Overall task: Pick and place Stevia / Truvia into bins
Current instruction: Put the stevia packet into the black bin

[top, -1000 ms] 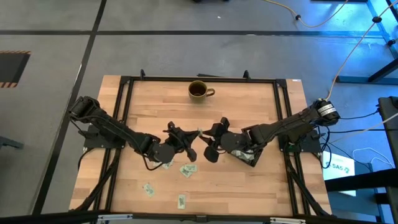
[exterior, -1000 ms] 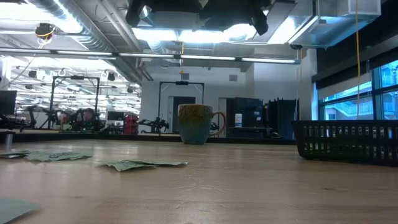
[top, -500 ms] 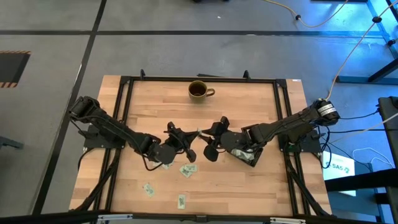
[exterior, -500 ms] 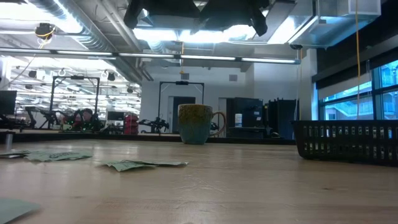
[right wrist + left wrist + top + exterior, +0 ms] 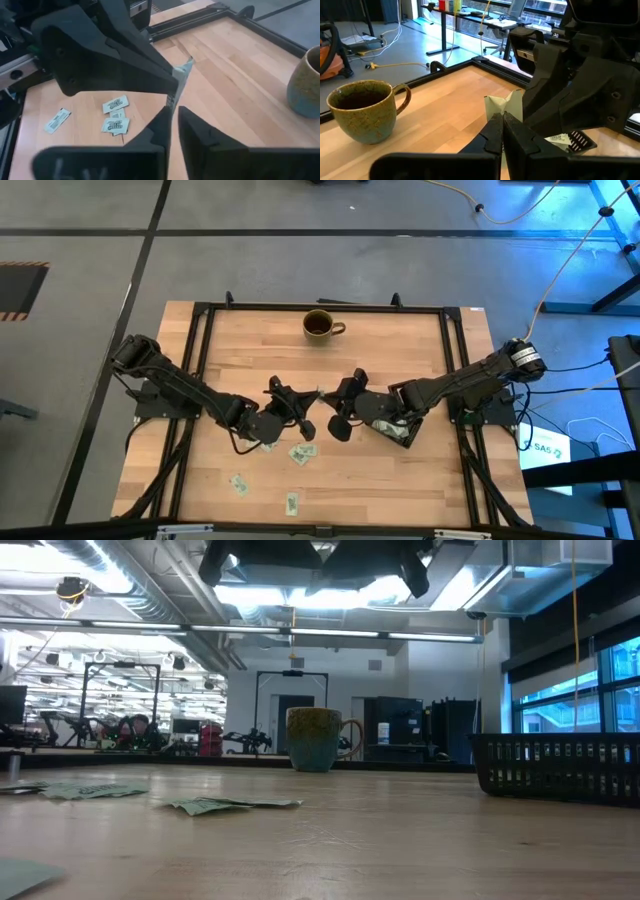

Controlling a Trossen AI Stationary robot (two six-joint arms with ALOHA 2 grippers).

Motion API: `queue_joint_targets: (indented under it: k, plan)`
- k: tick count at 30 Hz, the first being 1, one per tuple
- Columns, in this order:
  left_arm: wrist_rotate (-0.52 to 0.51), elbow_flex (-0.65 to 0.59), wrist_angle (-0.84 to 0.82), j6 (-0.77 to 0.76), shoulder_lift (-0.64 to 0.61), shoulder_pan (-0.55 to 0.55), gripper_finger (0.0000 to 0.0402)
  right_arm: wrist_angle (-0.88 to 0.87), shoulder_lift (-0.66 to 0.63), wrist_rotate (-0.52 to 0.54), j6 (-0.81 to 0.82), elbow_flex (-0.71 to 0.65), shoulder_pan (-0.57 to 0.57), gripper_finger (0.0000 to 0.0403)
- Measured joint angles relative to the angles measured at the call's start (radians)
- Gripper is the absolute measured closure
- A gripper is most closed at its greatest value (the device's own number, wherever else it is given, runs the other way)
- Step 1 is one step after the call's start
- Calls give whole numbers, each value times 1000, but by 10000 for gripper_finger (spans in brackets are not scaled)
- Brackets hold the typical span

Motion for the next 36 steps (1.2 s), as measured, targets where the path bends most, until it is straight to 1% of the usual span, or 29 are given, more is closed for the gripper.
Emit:
queue_joint_targets:
  k: [4,11,14,19,23,26,28,29,34,36]
  plan:
    - [-1,0,0,0,0,0,397,0,0,-1,-17,0,0,396]
    - [2,0,0,0,0,0,395,-1,0,-1,-30,0,0,400]
    - [-5,0,-5,1,0,0,389,-1,0,-2,-29,0,0,400]
    - [6,0,-12,1,0,0,353,-30,0,-19,-24,4,0,401]
    - [6,0,-12,0,0,0,322,-125,-1,-23,-1,30,0,402]
    - [25,0,-22,-1,0,0,308,-233,-15,-34,6,51,0,402]
    - [78,0,-65,-8,-5,0,304,-322,-39,-79,34,61,-1,402]
    - [111,0,-97,-28,-10,0,303,-376,-56,-124,54,62,-4,402]
    - [346,0,-308,-186,-48,2,302,-701,-132,-392,138,64,-42,403]
    - [447,0,-381,-232,-57,2,302,-778,-154,-494,151,50,-54,403]
